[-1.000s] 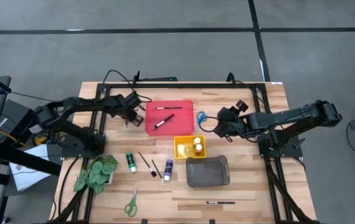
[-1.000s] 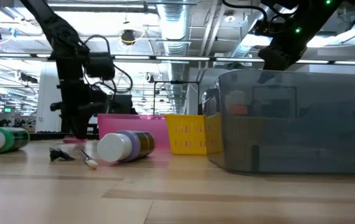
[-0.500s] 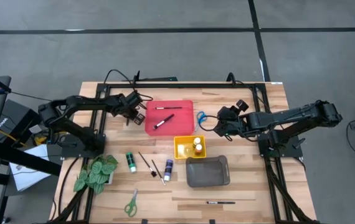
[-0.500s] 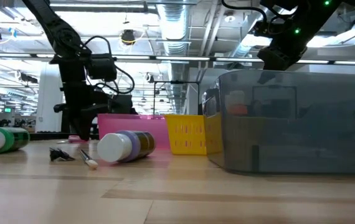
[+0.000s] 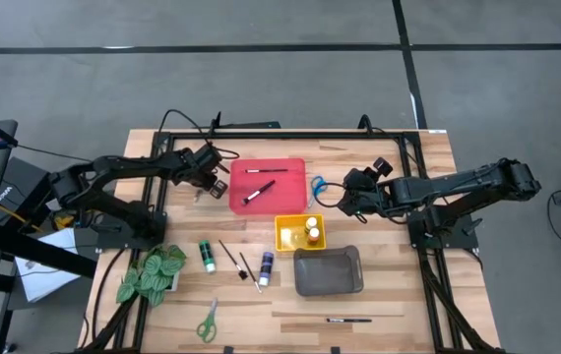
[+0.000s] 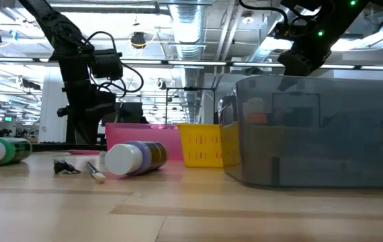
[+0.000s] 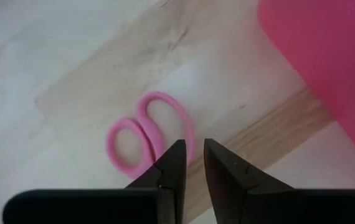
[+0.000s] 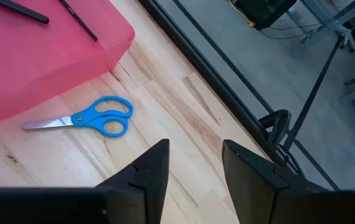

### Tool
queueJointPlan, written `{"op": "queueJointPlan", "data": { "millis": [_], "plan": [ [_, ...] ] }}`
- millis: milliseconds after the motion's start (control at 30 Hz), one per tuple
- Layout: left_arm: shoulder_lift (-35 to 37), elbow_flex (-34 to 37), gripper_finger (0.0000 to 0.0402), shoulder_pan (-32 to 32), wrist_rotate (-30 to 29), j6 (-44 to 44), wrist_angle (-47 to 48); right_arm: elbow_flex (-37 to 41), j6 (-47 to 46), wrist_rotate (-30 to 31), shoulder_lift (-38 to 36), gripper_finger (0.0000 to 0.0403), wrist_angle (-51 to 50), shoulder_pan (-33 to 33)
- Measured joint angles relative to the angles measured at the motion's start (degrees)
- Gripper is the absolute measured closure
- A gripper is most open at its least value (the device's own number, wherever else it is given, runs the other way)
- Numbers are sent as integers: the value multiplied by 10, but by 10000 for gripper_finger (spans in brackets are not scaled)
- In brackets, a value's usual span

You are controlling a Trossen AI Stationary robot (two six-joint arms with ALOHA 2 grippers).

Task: Pick & Place Paint Supplies
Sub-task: Put the pink scissors into the black bin

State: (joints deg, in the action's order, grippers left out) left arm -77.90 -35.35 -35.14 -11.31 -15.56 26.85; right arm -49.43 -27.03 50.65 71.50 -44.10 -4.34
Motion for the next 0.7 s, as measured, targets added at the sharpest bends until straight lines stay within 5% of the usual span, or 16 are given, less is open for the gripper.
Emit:
{"op": "queueJointPlan", "data": {
  "millis": [700],
  "plan": [
    [3, 72, 353, 0, 33, 48, -72, 0, 0, -13, 0, 259, 9, 0]
  ]
}}
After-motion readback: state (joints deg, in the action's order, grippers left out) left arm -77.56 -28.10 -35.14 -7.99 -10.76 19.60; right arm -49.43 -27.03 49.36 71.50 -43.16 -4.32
